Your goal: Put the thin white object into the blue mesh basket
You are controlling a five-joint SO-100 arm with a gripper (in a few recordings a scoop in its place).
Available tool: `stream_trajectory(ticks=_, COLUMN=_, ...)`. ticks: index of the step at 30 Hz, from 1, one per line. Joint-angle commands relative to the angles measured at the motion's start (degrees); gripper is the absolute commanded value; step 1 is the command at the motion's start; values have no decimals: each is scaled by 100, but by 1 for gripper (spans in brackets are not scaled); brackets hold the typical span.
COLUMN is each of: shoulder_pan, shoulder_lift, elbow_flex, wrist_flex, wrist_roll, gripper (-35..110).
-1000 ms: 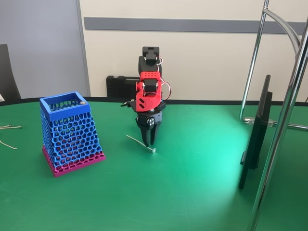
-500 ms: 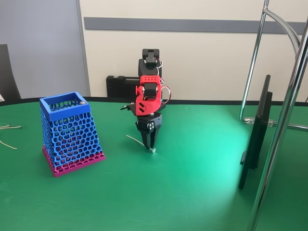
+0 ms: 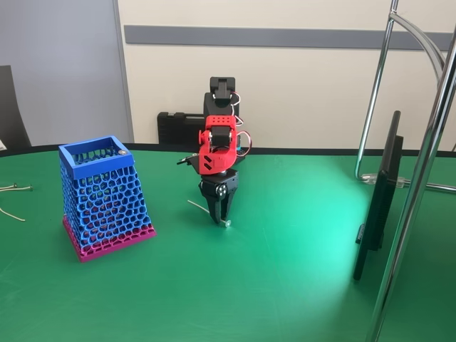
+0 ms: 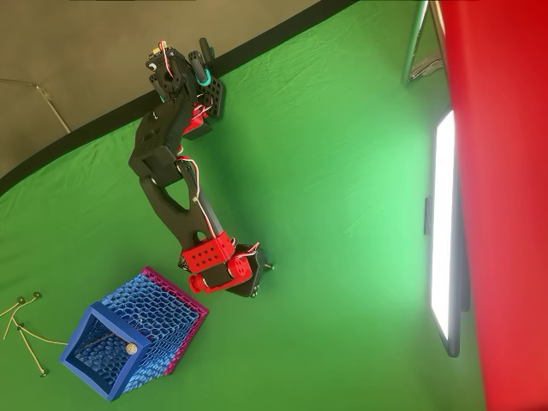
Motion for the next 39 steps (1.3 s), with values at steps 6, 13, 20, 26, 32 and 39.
stream_trajectory(ticks=6, shoulder_pan=-18, shoulder_lift=-158, elbow_flex=-554, wrist_flex=264, wrist_roll=-53, gripper=13)
stream_trajectory(ticks=13, shoulder_pan=-35, shoulder_lift=-334, elbow_flex=-844, wrist_flex=448, wrist_roll=-79, gripper=12)
stream_trajectory(ticks=20, shoulder_pan=-26, shoulder_lift=-413, elbow_flex=-976, wrist_flex=536, wrist_roll=-123, gripper=6)
stream_trajectory(ticks=26, shoulder_pan=-26, shoulder_lift=-448, elbow_flex=-1020, wrist_flex=589, wrist_roll=-185, gripper=1)
stream_trajectory(ticks=32, shoulder_pan=-158, shoulder_lift=-141, elbow_flex=-993, wrist_flex=589, wrist_roll=-255, gripper=1)
stream_trajectory(ticks=39, shoulder_pan=-211, shoulder_lift=1266, elbow_flex=-1055, wrist_flex=237, wrist_roll=-729, gripper=1)
